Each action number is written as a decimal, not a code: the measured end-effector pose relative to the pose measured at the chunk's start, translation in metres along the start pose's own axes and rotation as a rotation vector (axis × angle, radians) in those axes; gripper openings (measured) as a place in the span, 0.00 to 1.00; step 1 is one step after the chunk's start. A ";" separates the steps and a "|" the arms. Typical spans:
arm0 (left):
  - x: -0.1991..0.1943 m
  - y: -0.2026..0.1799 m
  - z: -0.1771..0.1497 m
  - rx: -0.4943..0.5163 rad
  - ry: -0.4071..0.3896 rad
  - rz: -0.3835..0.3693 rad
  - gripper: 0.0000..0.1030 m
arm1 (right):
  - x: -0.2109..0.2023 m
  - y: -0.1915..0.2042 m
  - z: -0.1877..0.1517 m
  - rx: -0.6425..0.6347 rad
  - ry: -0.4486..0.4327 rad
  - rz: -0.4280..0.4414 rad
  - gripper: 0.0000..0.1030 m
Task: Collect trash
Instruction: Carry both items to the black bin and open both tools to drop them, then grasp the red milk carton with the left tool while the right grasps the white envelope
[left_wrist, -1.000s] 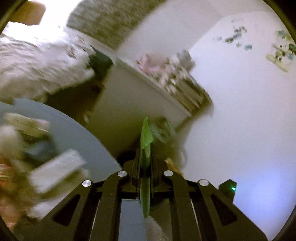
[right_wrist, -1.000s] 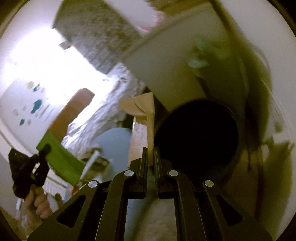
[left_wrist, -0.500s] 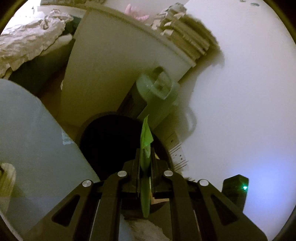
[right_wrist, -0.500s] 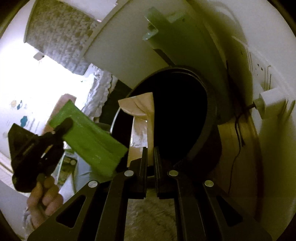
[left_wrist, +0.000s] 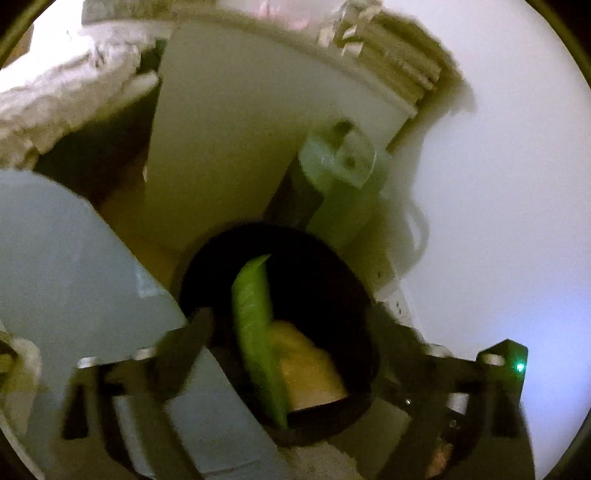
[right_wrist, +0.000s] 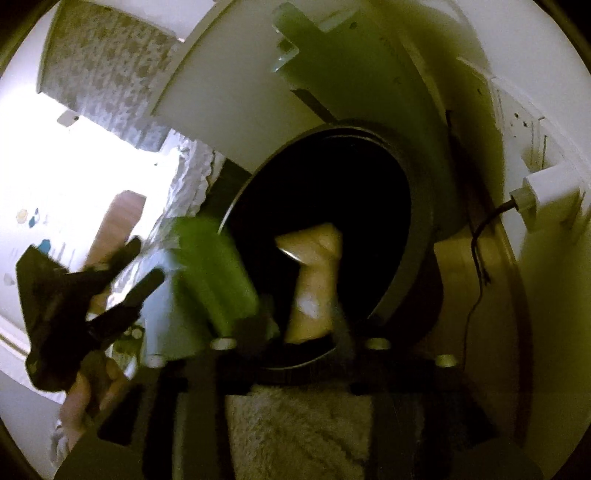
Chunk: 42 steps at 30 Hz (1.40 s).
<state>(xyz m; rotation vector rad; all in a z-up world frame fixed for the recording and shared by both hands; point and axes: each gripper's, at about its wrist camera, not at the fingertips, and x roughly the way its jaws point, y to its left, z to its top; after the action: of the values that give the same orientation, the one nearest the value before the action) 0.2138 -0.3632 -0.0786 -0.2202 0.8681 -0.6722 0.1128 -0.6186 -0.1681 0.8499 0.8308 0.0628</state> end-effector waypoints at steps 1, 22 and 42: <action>-0.005 -0.003 0.001 0.017 -0.007 -0.003 0.88 | -0.002 0.001 0.000 -0.003 -0.006 0.000 0.48; -0.194 0.081 -0.049 -0.081 -0.156 0.205 0.88 | -0.012 0.134 -0.023 -0.295 0.144 0.152 0.62; -0.278 0.238 -0.122 -0.085 -0.006 0.576 0.95 | 0.105 0.293 -0.138 -0.859 0.433 -0.043 0.88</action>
<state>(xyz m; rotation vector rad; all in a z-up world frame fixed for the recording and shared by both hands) 0.1013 0.0062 -0.0856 -0.0401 0.9002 -0.0980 0.1702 -0.2939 -0.0846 -0.0031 1.0978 0.5409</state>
